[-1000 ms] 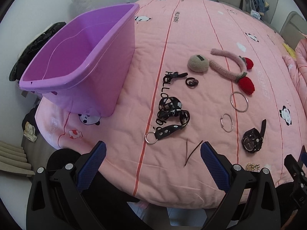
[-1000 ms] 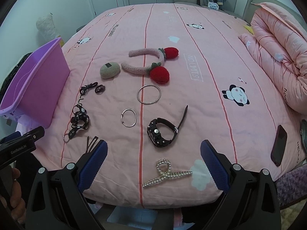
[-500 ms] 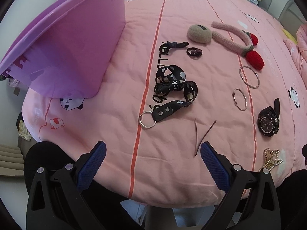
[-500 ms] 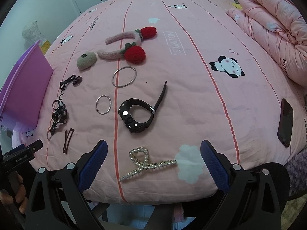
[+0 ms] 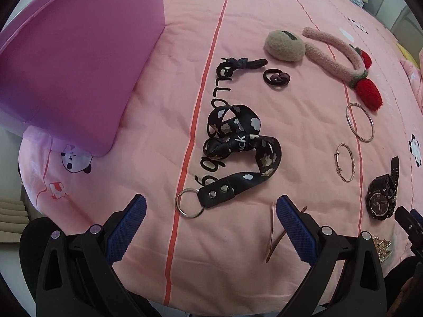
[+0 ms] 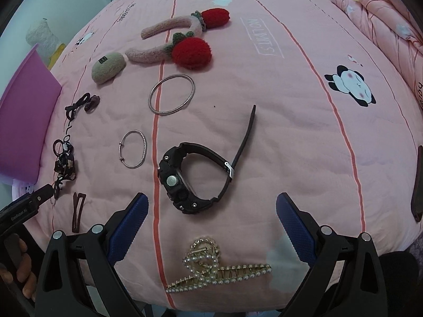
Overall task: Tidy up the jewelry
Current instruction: 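Grasp the black lanyard with the left tool while the right tool grasps the black watch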
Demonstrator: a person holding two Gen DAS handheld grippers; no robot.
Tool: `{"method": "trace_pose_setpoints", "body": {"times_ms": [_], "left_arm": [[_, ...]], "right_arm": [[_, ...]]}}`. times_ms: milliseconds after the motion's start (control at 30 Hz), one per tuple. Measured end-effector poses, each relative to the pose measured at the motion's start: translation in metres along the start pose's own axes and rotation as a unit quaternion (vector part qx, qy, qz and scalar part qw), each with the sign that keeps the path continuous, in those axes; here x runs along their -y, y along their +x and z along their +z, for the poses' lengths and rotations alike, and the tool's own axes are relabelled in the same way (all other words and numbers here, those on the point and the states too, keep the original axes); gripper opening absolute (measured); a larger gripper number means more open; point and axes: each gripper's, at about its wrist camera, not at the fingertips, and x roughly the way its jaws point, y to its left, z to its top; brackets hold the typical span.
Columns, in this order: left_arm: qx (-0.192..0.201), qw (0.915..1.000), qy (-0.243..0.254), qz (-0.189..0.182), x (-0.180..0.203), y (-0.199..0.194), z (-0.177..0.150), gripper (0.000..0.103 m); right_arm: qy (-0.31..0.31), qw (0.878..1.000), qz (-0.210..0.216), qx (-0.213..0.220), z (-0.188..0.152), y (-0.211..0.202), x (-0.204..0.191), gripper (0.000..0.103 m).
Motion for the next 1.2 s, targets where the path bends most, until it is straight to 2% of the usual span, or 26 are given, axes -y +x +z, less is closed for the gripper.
{"method": "trace_pose_setpoints", "body": {"times_ms": [467,700,933,1067,1200], "left_arm": [[-0.025,0.9996,0.012,0.005,0.012,0.042,0.023,0.097],[-0.036,0.9992,0.017,0.008,0.017,0.065,0.032,0.097],[-0.041,0.9987,0.026,0.017,0.033,0.081,0.047,0.098],[-0.039,0.9989,0.019,0.02,0.036,0.09,0.054,0.098],[-0.031,0.999,0.022,0.024,0.042,0.093,0.056,0.097]], "right_arm": [[-0.008,0.998,-0.036,-0.043,0.017,0.052,-0.008,0.093],[-0.011,0.998,-0.034,-0.043,0.021,0.067,-0.012,0.094],[-0.038,0.997,-0.059,-0.044,0.023,0.08,-0.023,0.095],[-0.051,0.996,-0.067,-0.022,0.02,0.082,-0.031,0.095],[-0.058,0.996,-0.069,-0.02,0.023,0.084,-0.034,0.094]]}}
